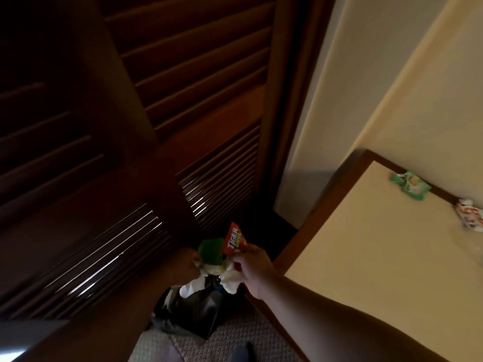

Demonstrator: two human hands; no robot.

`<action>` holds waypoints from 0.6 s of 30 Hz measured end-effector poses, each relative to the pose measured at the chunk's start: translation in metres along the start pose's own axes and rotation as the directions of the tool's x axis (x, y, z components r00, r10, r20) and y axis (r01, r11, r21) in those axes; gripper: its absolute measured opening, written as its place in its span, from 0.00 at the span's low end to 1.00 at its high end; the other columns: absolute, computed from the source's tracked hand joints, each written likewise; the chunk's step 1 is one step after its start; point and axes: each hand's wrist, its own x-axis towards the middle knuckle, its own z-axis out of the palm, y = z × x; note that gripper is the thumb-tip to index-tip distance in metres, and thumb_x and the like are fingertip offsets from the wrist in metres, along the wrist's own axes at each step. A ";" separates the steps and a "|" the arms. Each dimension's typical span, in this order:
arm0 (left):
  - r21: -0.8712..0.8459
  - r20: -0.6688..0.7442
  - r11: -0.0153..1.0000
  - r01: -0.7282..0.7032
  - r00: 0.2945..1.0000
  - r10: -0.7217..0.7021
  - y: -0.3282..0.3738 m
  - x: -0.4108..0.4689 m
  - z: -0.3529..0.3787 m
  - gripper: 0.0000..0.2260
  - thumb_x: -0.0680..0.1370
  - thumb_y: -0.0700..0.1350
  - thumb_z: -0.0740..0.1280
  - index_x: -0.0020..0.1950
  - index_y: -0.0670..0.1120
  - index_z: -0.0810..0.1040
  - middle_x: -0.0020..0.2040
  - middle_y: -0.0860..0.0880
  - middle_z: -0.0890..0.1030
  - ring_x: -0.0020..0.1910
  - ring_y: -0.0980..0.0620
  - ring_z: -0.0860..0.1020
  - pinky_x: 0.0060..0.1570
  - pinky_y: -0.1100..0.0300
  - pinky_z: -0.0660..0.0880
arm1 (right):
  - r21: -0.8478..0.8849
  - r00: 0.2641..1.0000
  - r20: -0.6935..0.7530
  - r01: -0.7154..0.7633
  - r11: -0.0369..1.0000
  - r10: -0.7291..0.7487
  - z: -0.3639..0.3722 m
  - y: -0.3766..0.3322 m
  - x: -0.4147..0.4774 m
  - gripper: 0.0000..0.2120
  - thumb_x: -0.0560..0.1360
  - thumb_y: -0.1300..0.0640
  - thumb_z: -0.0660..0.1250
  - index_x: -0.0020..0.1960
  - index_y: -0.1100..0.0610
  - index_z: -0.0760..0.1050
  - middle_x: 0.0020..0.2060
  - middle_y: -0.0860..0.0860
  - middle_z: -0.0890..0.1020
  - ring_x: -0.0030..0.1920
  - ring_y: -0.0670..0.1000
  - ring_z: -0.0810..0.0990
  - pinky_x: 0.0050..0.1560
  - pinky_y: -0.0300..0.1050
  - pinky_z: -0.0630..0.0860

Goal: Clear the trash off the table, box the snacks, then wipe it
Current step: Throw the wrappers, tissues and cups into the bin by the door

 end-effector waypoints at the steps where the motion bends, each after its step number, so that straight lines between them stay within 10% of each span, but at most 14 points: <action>1: -0.016 0.002 0.999 0.027 1.000 -0.027 -0.017 0.003 0.009 0.07 0.70 0.43 0.72 0.44 0.52 0.77 0.45 0.53 0.81 0.55 0.46 0.82 0.49 0.62 0.74 | -0.028 1.000 -0.007 -0.023 0.999 0.022 0.010 0.012 0.008 0.17 0.63 0.75 0.72 0.50 0.63 0.83 0.45 0.63 0.86 0.46 0.63 0.86 0.42 0.54 0.82; 8: -0.027 0.070 0.994 0.103 0.992 -0.101 -0.077 0.008 0.059 0.08 0.74 0.39 0.68 0.52 0.47 0.78 0.46 0.48 0.78 0.46 0.50 0.77 0.51 0.54 0.78 | -0.180 0.987 -0.083 -0.148 0.972 0.135 0.052 0.082 0.043 0.10 0.72 0.64 0.73 0.53 0.58 0.81 0.36 0.54 0.83 0.34 0.51 0.81 0.31 0.42 0.76; 12: -0.099 0.028 0.987 0.123 0.992 -0.121 -0.092 0.017 0.067 0.16 0.77 0.39 0.67 0.63 0.53 0.80 0.57 0.53 0.81 0.56 0.54 0.78 0.54 0.67 0.69 | -0.332 0.992 -0.109 -0.100 0.938 0.068 0.070 0.111 0.062 0.24 0.67 0.45 0.81 0.55 0.56 0.79 0.45 0.54 0.86 0.47 0.54 0.85 0.53 0.53 0.83; 18: -0.250 -0.081 0.958 0.142 0.983 -0.167 -0.090 0.022 0.059 0.09 0.74 0.41 0.67 0.45 0.55 0.81 0.49 0.48 0.84 0.52 0.45 0.82 0.56 0.49 0.79 | -0.478 0.993 -0.089 -0.110 0.871 0.076 0.075 0.098 0.056 0.28 0.71 0.46 0.79 0.65 0.56 0.75 0.56 0.50 0.82 0.60 0.54 0.82 0.64 0.48 0.78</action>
